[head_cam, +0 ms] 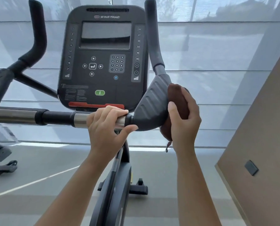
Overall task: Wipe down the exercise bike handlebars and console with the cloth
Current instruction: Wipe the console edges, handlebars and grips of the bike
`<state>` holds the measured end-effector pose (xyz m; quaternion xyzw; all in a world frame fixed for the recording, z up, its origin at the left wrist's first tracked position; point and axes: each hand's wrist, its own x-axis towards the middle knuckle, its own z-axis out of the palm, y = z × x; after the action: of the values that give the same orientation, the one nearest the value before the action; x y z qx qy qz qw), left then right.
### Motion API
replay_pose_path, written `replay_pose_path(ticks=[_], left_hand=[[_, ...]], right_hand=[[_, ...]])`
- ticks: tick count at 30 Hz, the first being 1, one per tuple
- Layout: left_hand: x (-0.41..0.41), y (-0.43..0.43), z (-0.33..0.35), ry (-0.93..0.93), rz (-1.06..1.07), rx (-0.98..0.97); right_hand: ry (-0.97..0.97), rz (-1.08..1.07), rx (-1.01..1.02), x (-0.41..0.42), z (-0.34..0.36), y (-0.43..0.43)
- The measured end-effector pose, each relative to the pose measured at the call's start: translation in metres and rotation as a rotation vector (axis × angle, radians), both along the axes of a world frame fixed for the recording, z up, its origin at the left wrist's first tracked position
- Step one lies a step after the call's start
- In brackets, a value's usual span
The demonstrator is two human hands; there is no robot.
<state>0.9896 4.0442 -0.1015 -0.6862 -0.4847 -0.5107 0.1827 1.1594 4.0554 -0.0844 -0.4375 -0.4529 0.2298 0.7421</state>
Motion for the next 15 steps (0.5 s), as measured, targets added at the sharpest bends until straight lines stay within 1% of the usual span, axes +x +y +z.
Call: replay_pose_path(ticks=[10, 15], left_hand=[[-0.007, -0.003, 0.004, 0.016, -0.078, -0.065], [-0.012, -0.004, 0.006, 0.021, -0.139, -0.095]], right_hand=[[0.248, -0.470, 0.150, -0.083, -0.018, -0.021], [0.379, -0.596, 0.213, -0.123, -0.022, -0.021]])
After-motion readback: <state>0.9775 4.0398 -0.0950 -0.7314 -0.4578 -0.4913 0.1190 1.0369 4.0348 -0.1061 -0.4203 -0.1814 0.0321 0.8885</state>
